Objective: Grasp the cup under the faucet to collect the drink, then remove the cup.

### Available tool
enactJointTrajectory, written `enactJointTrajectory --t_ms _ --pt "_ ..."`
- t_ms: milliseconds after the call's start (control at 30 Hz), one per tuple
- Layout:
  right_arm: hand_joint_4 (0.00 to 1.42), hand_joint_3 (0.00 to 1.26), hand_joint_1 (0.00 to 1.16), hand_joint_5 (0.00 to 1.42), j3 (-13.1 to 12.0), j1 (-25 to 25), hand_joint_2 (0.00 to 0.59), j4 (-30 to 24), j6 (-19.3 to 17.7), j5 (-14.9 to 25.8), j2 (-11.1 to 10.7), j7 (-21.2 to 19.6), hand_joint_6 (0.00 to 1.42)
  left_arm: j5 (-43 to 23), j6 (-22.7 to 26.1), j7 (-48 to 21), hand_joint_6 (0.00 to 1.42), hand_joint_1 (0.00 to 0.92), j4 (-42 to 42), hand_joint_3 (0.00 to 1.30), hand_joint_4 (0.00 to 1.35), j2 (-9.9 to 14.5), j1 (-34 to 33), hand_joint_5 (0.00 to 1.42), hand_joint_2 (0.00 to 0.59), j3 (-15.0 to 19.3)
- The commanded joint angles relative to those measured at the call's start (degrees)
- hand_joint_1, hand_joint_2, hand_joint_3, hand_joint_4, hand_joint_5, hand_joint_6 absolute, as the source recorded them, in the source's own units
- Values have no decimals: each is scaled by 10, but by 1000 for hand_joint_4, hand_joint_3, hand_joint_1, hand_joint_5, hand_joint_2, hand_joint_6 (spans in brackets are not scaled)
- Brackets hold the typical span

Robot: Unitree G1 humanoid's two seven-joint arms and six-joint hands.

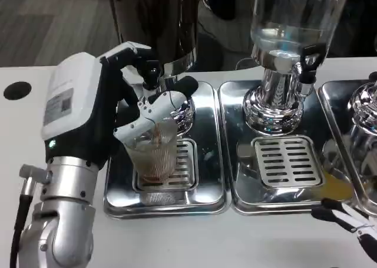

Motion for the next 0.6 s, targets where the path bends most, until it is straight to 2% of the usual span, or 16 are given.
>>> enactJointTrajectory --t_ms 33,600 --pt "132 245 548 119 0 -1 421 -1 3 2 2 4 42 -3 -6 -18 771 64 3 512 478 5 17 832 74 -7" --pt "132 245 548 119 2 0 421 -2 1 1 2 4 42 -7 -5 -21 760 64 -5 512 478 4 23 827 74 -7"
